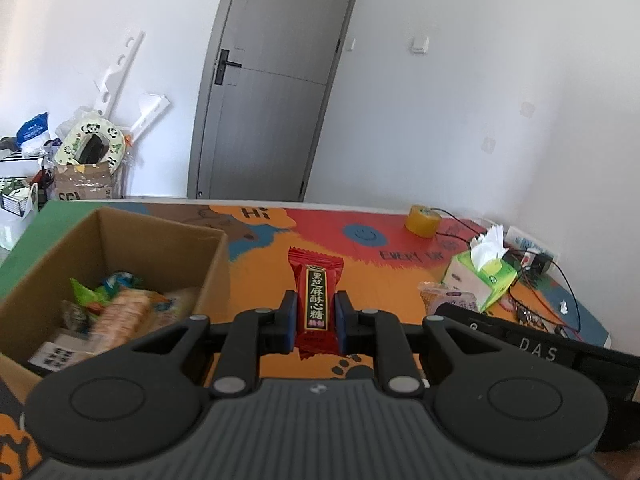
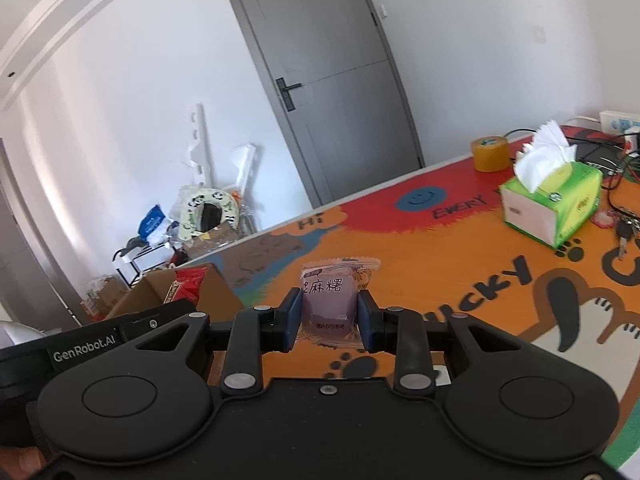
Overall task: Organize snacks
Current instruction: 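Carry the red bar and pink pack over the box with both grippers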
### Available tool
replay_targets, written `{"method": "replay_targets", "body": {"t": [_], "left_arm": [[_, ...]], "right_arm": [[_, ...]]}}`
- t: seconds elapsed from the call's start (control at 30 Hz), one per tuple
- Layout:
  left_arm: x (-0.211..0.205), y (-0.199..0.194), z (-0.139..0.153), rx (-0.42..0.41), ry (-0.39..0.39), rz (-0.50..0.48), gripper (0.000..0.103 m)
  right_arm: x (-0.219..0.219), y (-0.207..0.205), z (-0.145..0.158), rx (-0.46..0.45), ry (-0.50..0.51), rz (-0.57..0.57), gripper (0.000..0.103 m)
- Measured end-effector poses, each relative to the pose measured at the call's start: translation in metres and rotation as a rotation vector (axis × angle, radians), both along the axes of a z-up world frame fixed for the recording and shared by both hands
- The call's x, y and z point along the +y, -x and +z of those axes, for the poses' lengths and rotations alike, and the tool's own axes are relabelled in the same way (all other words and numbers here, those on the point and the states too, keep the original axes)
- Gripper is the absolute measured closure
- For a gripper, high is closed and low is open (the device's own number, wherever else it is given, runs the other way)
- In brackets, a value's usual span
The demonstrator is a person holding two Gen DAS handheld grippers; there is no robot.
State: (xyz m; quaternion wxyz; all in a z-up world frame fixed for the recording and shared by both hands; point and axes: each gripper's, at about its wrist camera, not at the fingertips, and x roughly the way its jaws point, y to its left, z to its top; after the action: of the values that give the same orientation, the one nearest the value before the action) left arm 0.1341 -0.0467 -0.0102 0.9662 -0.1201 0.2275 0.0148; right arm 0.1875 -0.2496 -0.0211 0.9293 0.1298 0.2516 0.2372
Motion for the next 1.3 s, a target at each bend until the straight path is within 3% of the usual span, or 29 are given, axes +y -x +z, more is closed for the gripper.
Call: {"method": "replay_targets", "body": {"t": [0.3,0.7,1.3], "left_arm": [[0.035,0.024,0.015,-0.044,-0.013,0.069,0.085],[0.092,0.037,0.015,-0.041,0.021,0.187,0.085],[0.136,0.052,0.008,-0.038,0.075,0.235,0.085]], "right_arm": [[0.033,0.006,0.011,-0.034,-0.014,0.083,0.073],[0.079,0.008,0.023,-0.053,-0.002,0.179,0.073],[0.142,0.027,0.028,-0.024,0.046,0.314,0.069]]}}
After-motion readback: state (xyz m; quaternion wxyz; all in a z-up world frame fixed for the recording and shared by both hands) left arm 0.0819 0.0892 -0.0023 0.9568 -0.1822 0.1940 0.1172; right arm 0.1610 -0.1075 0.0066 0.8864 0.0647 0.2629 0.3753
